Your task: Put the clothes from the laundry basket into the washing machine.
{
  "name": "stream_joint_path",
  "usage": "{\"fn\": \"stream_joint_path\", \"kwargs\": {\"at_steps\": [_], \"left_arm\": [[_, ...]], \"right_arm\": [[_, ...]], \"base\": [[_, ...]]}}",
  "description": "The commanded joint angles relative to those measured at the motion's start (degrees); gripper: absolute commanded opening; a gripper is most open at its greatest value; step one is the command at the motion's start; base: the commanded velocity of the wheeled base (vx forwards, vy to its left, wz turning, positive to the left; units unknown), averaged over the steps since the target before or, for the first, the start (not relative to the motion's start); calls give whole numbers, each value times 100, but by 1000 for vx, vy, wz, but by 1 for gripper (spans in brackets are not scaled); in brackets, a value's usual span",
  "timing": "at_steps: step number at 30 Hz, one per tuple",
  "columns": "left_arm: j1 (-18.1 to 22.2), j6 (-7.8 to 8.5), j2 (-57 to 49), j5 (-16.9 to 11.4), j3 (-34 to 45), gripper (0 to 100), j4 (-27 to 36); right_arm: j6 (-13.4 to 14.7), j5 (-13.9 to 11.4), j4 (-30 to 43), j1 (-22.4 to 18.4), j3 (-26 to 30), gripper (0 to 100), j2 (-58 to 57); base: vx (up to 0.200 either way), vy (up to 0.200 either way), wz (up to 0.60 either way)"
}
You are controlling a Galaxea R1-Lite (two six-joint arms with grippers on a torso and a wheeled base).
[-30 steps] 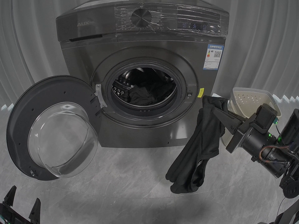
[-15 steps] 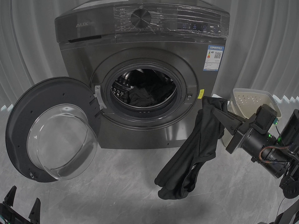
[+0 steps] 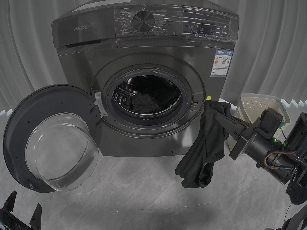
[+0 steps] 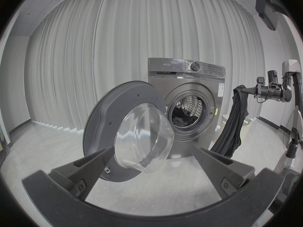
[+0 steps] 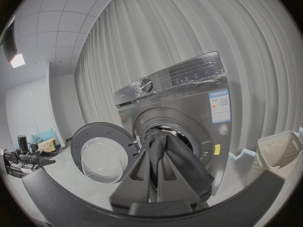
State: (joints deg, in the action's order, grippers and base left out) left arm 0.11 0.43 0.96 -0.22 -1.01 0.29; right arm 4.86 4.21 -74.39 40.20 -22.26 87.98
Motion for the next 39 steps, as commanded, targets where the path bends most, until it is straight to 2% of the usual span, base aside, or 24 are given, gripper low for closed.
{"fn": "stream_joint_path", "kwargs": {"at_steps": [1, 8, 9, 11, 12, 13, 14, 15, 17, 19, 21, 22, 23, 24, 25, 28, 31, 32, 34, 37, 39], "left_arm": [[-2, -16, -96, -4, 92, 100, 6], [-11, 89, -96, -84, 92, 100, -12], [-2, 177, -96, -180, 92, 100, -12], [-11, 186, -96, -198, 92, 100, -12], [-2, 195, -96, -207, 92, 100, -20], [-11, 177, -96, -207, 101, 100, -47], [-2, 107, -96, -215, 84, 100, -117], [7, -34, -96, -224, -110, 100, -337], [7, -131, 115, -294, -848, 100, -618], [-55, -131, 457, -479, -1235, 100, -504], [-108, -95, 809, -980, -1305, 100, -311], [-99, -95, 1055, -1332, -1287, 100, -258], [-90, -78, 1275, -1507, -1270, 100, -267], [-90, -78, 1319, -1543, -1261, 100, -275], [-81, 28, 1855, -2017, -1208, 100, -346], [-108, 195, 2303, -2518, -1138, 100, -390], [-116, 283, 2690, -2694, -1147, 100, -530], [-134, 344, 2989, -2738, -1138, 100, -829], [-196, 353, 3375, -2738, -1129, 100, -1128], [-565, 379, 3894, -2738, -1120, 100, -1383], [-907, 309, 4254, -2685, -1156, 100, -1585]], "right_arm": [[6, -7, 38, 163, -191, 0, 255], [85, 54, -102, 427, -507, 0, 967], [129, 80, -208, 436, -780, 0, 1239], [120, 142, -278, 444, -991, 0, 1406], [120, 291, -304, 444, -1175, 0, 1520], [120, 291, -304, 444, -1175, 0, 1520], [129, 485, -304, 444, -1386, 0, 1652], [146, 520, -304, 453, -1474, 0, 1696], [199, 511, -278, 444, -1597, 0, 1714], [269, 485, -208, 453, -1764, 0, 1723], [463, 353, -146, 436, -2054, 0, 1740], [559, 274, -58, 427, -2186, 0, 1775], [630, 230, 12, 418, -2256, 0, 1793], [639, 230, 21, 418, -2265, 0, 1793], [718, 168, 197, 436, -2441, 0, 1802], [718, 168, 276, 462, -2722, 0, 1916], [718, 195, 276, 453, -2907, 0, 2039], [718, 221, 267, 444, -2995, 0, 2109], [718, 239, 267, 427, -3030, 0, 2180], [726, 239, 258, 392, -3030, 0, 2259], [726, 247, 258, 383, -3047, 0, 2285]], "base": [[0, 0, 0], [0, 0, 0], [0, 0, 0], [0, 0, 0], [0, 0, 0], [0, 0, 0], [0, 0, 0], [0, 0, 0], [0, 0, 0], [0, 0, 0], [0, 0, 0], [0, 0, 0], [0, 0, 0], [0, 0, 0], [0, 0, 0], [0, 0, 0], [0, 0, 0], [0, 0, 0], [0, 0, 0], [0, 0, 0], [0, 0, 0]]}}
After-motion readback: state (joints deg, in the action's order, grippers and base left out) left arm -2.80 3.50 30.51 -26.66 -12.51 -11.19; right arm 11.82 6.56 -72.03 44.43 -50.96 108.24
